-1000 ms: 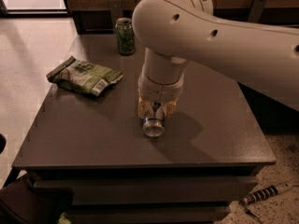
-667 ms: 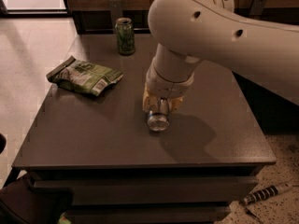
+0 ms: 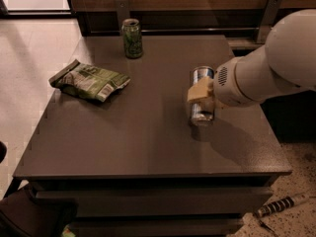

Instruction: Place redbull can upright

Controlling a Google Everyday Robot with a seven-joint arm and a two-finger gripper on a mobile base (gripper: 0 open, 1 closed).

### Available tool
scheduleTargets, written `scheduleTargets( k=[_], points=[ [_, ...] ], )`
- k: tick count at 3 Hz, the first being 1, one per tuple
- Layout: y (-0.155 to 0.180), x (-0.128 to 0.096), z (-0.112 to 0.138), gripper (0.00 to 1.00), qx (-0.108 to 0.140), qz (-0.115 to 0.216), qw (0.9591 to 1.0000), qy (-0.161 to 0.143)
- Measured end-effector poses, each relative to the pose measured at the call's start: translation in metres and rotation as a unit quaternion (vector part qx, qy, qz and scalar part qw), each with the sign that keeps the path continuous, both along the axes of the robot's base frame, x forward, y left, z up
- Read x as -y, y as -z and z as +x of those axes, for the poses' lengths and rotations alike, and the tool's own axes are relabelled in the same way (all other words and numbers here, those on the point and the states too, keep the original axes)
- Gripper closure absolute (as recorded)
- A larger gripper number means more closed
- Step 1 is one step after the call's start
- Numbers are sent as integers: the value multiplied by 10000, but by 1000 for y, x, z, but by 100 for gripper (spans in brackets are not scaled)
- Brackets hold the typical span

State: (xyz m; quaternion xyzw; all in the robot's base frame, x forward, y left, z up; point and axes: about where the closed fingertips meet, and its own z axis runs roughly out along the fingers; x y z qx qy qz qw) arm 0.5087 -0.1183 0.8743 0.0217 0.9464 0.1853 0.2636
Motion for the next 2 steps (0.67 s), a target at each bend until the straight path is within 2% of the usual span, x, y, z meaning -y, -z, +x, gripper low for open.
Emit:
scheduleTargets(
  k=[1, 2],
  points=[
    [-23, 20, 25, 100, 795, 570, 9951, 147],
    [-61, 20, 40, 100, 1535, 1084, 9822, 60]
  ],
)
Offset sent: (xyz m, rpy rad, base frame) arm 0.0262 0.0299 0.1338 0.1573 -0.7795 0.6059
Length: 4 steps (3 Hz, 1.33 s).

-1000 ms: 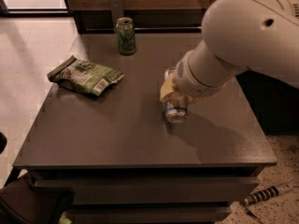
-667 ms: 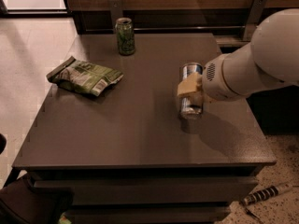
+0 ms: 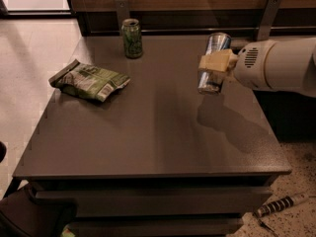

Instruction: Place redbull can upright

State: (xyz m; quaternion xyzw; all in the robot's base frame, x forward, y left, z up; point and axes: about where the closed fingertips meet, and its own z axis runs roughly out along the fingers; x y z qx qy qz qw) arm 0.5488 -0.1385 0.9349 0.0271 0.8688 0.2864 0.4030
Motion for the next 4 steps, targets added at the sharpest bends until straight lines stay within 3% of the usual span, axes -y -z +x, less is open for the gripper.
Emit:
scheduleTargets(
  k=[1, 2, 3, 4],
  points=[
    [-44, -5, -18, 100, 629, 523, 9957, -428],
    [-69, -11, -29, 100, 1406, 423, 9819, -1196],
    [-72, -47, -23, 100, 1743, 182, 9687, -1756],
    [-72, -47, -23, 100, 1743, 182, 9687, -1756]
  ],
)
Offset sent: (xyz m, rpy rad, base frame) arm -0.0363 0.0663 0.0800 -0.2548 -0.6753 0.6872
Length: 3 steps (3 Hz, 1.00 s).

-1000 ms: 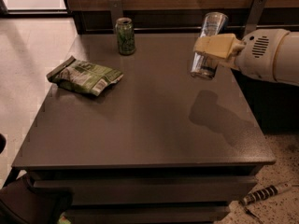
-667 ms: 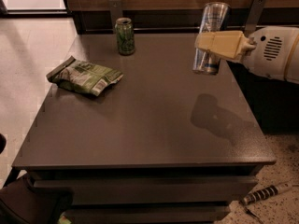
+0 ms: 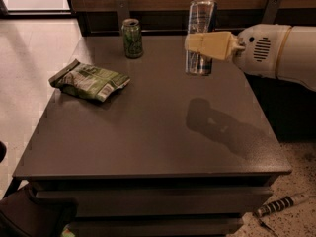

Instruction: Place redbull can upright

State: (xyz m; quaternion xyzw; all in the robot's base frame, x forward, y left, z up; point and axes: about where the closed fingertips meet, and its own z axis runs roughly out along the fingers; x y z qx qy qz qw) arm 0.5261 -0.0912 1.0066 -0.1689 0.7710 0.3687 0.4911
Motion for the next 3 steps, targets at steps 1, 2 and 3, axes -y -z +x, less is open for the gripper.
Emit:
scheduleTargets(
  k=[1, 2, 3],
  points=[
    [4, -3, -2, 100, 94, 23, 9999, -29],
    [19, -12, -11, 100, 424, 113, 9989, -138],
    [32, -18, -28, 100, 782, 134, 9964, -288]
  ],
)
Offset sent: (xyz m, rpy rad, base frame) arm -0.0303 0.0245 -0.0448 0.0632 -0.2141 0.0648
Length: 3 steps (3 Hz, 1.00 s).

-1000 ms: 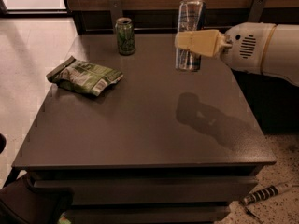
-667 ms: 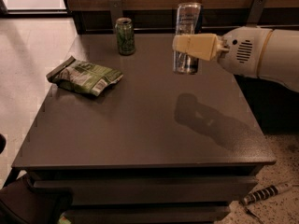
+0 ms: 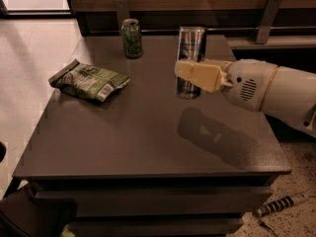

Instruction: Place redbull can upright

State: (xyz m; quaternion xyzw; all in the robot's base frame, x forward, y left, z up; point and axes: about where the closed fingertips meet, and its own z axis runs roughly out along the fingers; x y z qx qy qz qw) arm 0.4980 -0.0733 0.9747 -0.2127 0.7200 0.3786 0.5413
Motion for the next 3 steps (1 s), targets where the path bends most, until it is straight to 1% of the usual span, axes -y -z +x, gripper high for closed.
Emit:
scheduleTargets(
  k=[1, 2, 3],
  points=[
    [6, -4, -14, 100, 250, -101, 9996, -123],
    [21, -12, -29, 100, 666, -309, 9972, -163],
    [34, -17, -34, 100, 942, -391, 9946, -169]
  ],
)
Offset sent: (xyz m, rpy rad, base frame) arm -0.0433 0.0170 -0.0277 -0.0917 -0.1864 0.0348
